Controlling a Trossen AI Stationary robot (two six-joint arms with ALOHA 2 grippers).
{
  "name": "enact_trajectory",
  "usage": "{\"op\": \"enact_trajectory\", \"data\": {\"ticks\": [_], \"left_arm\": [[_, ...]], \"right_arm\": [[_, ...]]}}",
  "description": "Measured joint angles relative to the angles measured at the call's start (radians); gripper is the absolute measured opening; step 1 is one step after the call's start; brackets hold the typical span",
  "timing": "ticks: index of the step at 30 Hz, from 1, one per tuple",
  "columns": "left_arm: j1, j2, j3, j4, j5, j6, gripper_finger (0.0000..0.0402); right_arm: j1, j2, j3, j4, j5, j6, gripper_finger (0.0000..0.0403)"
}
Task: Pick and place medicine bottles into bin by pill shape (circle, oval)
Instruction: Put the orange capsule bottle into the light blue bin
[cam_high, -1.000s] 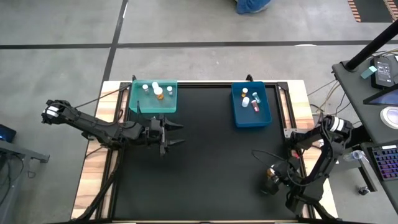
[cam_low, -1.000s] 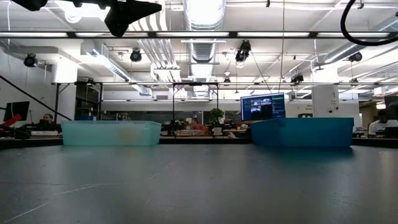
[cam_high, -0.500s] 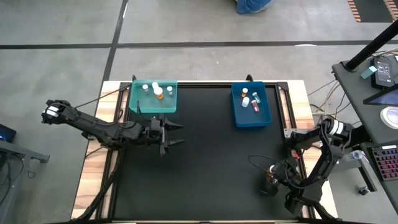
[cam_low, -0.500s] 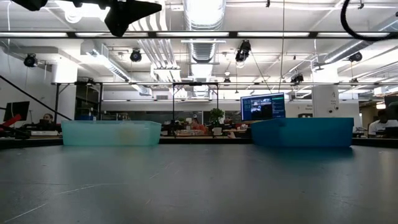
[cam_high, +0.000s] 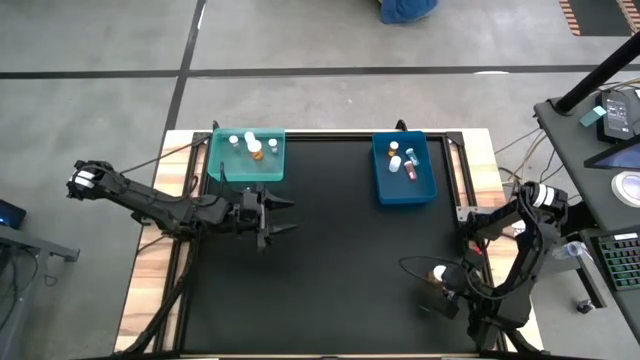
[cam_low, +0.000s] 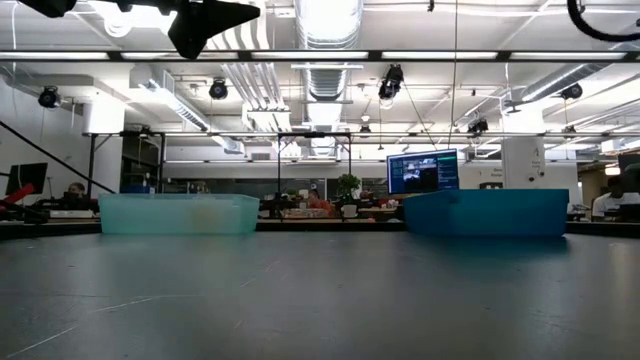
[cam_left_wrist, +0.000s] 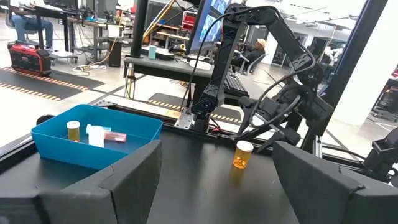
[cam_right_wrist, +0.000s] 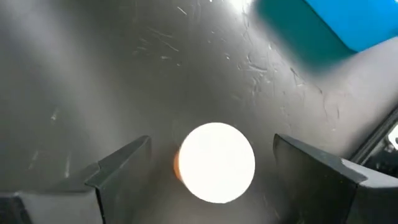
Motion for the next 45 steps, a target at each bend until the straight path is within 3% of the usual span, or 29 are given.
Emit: {"op": "enact_trajectory", "data": {"ticks": [18,31,37,45], "left_arm": [[0.000,0.000,0.000,0.000,0.000,-0.002,0.0290],[0.000,0.000,0.000,0.000,0.000,-0.002,0.0290],[0.000,0.000,-0.001,-0.001,0.000,0.002,0.0290],[0.000,0.043,-0.022,-0.002,0.000,0.002,0.0290]], "right_arm": [[0.004,0.025,-0.129,0.193,-0.022,0.044,0.0322],[0.003,0.022,-0.129,0.216,0.009,0.076,0.0189],[-0.026,0.009,-0.099,0.221,0.084,0.087,0.0192],[-0.184,0.007,-0.052,0.233,0.119,-0.122,0.0192]]}}
